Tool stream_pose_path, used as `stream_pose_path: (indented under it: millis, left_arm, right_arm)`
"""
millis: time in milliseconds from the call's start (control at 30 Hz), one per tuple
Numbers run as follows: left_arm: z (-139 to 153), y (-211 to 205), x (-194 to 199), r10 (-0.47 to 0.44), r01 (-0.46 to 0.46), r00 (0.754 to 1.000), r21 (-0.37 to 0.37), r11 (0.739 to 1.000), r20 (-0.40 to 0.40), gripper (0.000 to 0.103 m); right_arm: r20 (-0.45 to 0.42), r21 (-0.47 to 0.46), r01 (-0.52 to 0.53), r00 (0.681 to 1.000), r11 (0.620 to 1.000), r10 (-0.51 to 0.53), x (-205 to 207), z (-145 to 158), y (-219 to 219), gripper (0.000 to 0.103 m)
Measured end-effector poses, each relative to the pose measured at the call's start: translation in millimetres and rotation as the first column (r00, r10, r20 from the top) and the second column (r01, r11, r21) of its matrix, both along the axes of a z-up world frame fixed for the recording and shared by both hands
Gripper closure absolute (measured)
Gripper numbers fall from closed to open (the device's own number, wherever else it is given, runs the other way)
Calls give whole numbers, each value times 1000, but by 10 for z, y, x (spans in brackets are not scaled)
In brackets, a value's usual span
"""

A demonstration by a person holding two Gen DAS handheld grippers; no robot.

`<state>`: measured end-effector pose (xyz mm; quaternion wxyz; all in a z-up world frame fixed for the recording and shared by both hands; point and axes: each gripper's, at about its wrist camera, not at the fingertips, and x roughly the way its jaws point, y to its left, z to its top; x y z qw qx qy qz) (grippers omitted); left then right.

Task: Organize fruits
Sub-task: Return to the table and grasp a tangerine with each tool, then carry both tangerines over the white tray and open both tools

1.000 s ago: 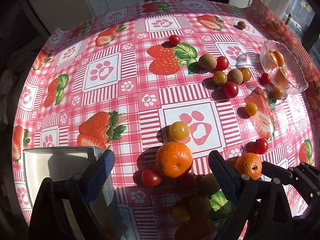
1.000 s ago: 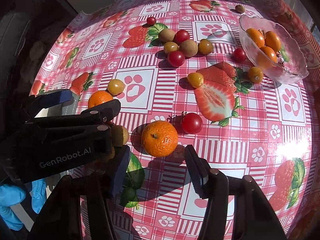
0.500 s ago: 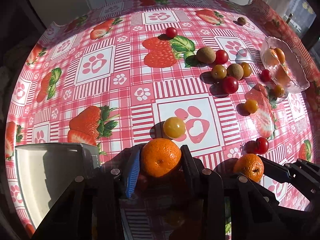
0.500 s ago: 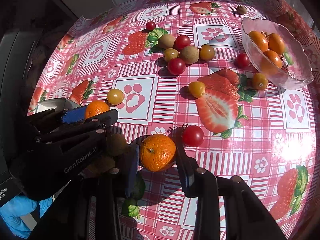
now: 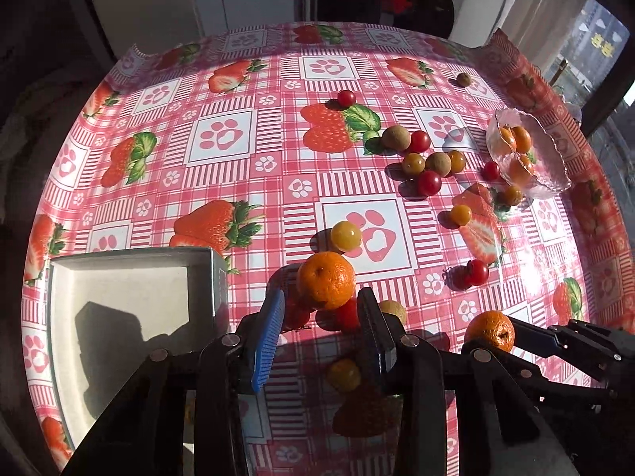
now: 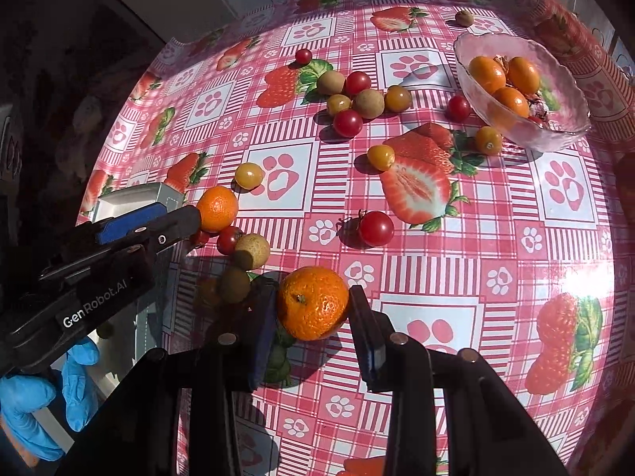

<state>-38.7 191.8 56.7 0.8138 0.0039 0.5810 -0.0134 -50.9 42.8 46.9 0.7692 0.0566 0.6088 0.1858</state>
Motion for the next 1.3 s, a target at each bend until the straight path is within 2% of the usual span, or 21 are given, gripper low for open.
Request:
stream_pose_path:
  millis: [133, 233, 400, 500, 533, 567, 633, 733, 900, 1100, 1300]
  left_arm:
    - [-83, 5, 93, -3, 3, 1000, 7, 1000, 6, 60]
    - [-191, -24, 179, 1, -1, 1000, 16, 1000, -2, 43]
    - [-393, -70, 247, -10, 12, 999, 35, 999, -46, 43]
    - [-443, -69, 255, -7, 9, 999, 48, 999, -49, 43]
    - [-438, -67, 252, -9, 11, 999, 43, 999, -44, 50]
    - [-434, -68, 251, -15, 16, 999, 34, 999, -42, 63]
    - [-431, -74, 253, -17, 19, 999, 33, 999, -41, 63]
    - [-410, -31, 249, -9, 8, 999, -12, 1000, -41, 63]
    - [-211, 8, 154, 3, -3, 1000, -49, 999, -11, 63]
    - [69, 113, -14, 19, -17, 999, -65, 998, 26, 63]
    - [236, 372, -216, 77, -73, 996, -73, 995, 44, 63]
  right_arm:
    - [-8, -15, 1, 1000, 1000, -2, -53, 1, -12, 63]
    - [-13, -19, 5, 1000, 1000, -5, -75, -1, -23, 63]
    - [-12, -16, 7, 1000, 1000, -7, -98, 9, -19, 63]
    - [-12, -11, 10, 1000, 1000, -11, -113, 17, -22, 63]
    - [-12, -9, 12, 1000, 1000, -12, -118, 22, -23, 63]
    - [-11, -7, 14, 1000, 1000, -14, -122, 28, -27, 63]
    - [-11, -2, 18, 1000, 1000, -18, -127, 37, -35, 63]
    - [-12, 1, 25, 1000, 1000, -25, -136, 49, -54, 63]
    - [-1, 10, 28, 1000, 1000, -28, -143, 123, -74, 63]
    - [11, 15, 11, 1000, 1000, -11, -128, 219, 2, 63]
    - [21, 16, -33, 999, 999, 33, -122, 295, 234, 63]
